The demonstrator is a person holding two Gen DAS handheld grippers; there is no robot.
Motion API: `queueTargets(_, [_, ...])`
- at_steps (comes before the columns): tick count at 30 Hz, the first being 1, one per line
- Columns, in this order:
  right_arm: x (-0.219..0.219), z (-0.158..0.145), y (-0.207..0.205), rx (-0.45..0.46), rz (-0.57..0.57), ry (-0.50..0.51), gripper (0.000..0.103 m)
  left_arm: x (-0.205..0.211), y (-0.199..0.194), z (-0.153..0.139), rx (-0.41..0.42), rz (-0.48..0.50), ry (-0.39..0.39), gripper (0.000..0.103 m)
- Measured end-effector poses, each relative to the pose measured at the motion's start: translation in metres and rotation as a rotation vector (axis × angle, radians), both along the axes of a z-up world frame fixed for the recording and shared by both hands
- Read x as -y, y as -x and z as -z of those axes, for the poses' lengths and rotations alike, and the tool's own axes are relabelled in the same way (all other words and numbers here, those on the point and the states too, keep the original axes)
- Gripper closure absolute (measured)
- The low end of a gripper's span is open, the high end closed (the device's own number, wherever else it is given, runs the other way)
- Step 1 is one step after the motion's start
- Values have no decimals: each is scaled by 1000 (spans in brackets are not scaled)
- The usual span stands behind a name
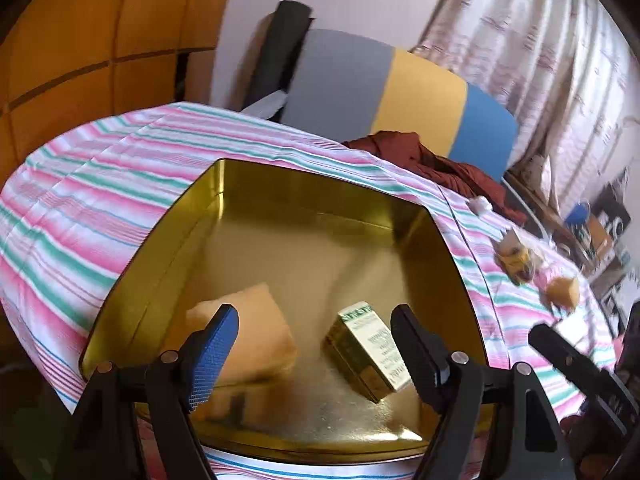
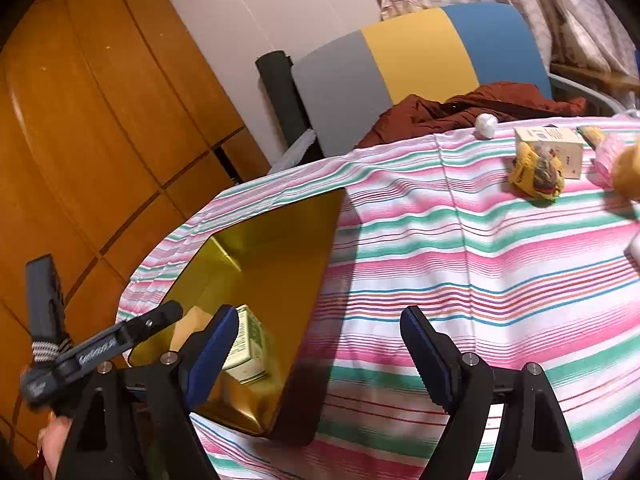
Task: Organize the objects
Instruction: 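Move both grippers back from the tray toward the remaining items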
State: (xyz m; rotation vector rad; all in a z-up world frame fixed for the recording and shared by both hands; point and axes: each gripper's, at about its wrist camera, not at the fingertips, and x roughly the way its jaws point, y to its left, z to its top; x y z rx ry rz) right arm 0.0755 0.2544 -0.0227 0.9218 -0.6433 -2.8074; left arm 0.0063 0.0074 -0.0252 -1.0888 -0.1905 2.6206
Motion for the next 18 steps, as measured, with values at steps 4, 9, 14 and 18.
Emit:
queueTargets(4, [-9, 0, -1, 4, 28, -22, 18, -15, -9, -4, -14, 50, 1, 24])
queueTargets(9, [-26, 4, -2, 34, 65, -112, 15, -34, -22, -12, -34, 131, -22, 24])
queueTargets(14, [-65, 8, -12, 66, 150, -149, 14, -61, -36, -20, -62, 235, -12, 24])
queueTargets(18, [-102, 12, -26, 92, 241, -160, 13, -84, -42, -24, -64, 293, -11, 24])
